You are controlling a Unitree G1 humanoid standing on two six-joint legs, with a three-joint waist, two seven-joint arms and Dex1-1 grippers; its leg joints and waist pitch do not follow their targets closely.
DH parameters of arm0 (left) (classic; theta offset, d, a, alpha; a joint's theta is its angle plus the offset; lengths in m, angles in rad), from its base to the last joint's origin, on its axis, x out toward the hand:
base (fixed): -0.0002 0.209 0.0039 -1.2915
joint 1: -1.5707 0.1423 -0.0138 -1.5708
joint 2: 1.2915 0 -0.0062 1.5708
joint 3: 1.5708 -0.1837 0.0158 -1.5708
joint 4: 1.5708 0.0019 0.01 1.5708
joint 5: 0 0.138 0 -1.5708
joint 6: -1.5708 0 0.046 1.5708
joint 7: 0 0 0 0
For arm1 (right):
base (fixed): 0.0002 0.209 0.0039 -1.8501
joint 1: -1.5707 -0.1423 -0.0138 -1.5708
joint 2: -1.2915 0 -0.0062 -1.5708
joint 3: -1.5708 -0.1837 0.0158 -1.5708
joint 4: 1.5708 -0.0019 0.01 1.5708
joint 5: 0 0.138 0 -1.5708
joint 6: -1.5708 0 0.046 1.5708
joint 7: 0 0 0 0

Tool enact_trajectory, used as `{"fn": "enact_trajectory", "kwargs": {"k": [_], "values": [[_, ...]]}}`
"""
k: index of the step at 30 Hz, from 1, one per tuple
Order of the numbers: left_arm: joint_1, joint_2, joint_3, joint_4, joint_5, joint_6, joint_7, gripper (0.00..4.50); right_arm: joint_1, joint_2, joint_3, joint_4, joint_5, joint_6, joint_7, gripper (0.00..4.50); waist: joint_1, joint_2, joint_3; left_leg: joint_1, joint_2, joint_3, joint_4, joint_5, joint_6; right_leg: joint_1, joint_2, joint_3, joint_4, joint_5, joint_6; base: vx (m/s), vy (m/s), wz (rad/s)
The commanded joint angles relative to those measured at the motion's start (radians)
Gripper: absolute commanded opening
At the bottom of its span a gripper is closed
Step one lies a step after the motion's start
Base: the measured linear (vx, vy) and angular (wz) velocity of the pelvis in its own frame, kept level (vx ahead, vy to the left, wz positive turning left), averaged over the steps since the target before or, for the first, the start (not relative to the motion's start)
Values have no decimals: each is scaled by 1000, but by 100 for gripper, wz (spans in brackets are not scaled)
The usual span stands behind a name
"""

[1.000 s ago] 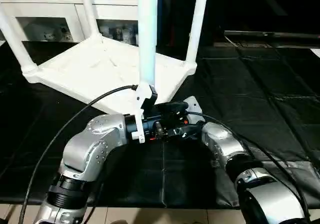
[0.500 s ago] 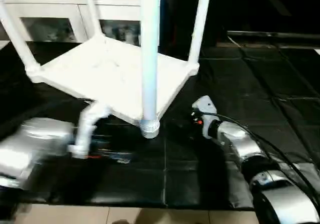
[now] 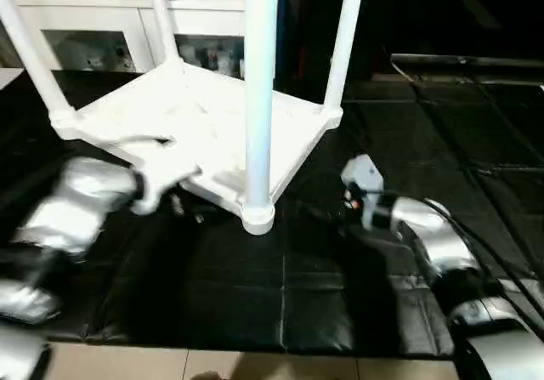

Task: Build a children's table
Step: Rotate table base

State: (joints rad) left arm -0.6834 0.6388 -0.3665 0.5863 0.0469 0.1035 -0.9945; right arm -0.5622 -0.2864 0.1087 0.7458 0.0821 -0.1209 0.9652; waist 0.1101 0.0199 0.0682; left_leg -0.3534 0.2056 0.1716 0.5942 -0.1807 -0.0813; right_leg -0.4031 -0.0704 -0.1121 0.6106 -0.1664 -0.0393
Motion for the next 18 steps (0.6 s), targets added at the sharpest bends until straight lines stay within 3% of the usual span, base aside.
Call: {"fn": "enact_trajectory", "kwargs": {"k": [1,5,6,8,10,11,12,14,18], "values": [[-55,-33,-40,114,72,-87,32,448,19,-2,16,-68,19,33,31,450,4,21,-86,0,21,-11,-62,-212,24,63,-73,60,-72,-224,-169,0,0,0],[-134,-84,-75,290,149,-200,111,448,77,-27,44,-180,53,95,126,450,8,18,-85,-1,17,-9,-59,-212,41,64,-67,57,-82,-211,-160,0,0,0],[-144,-90,-81,311,157,-213,123,448,85,-32,47,-195,57,104,139,450,14,23,-91,0,22,-13,-59,-206,42,67,-74,58,-73,-193,-161,0,0,0],[-163,-110,-85,350,162,-231,140,448,100,-47,55,-226,66,125,168,450,14,17,-88,-3,23,-12,-60,-208,43,66,-75,55,-77,-201,-168,0,0,0],[-192,-140,-94,409,173,-260,149,448,116,-66,62,-261,75,145,197,450,19,21,-87,-1,23,-12,-59,-220,40,65,-79,55,-81,-234,-169,0,0,0],[-197,-147,-99,418,175,-264,136,448,116,-68,62,-262,74,146,197,450,23,18,-85,2,22,-11,-58,-228,40,65,-79,54,-86,-267,-155,0,0,0],[-206,-156,-106,436,178,-273,100,448,118,-72,61,-268,74,149,196,450,25,23,-85,1,23,-13,-60,-228,38,64,-81,54,-88,-284,-153,0,0,0],[-216,-161,-111,454,182,-285,63,421,122,-75,61,-278,73,154,196,450,29,18,-86,1,23,-13,-60,-225,36,65,-82,54,-91,-294,-145,0,0,0],[-239,-161,-125,493,194,-321,-56,388,131,-86,59,-307,69,173,194,450,32,19,-84,1,24,-13,-61,-226,36,63,-82,53,-92,-301,-146,0,0,0]]}}
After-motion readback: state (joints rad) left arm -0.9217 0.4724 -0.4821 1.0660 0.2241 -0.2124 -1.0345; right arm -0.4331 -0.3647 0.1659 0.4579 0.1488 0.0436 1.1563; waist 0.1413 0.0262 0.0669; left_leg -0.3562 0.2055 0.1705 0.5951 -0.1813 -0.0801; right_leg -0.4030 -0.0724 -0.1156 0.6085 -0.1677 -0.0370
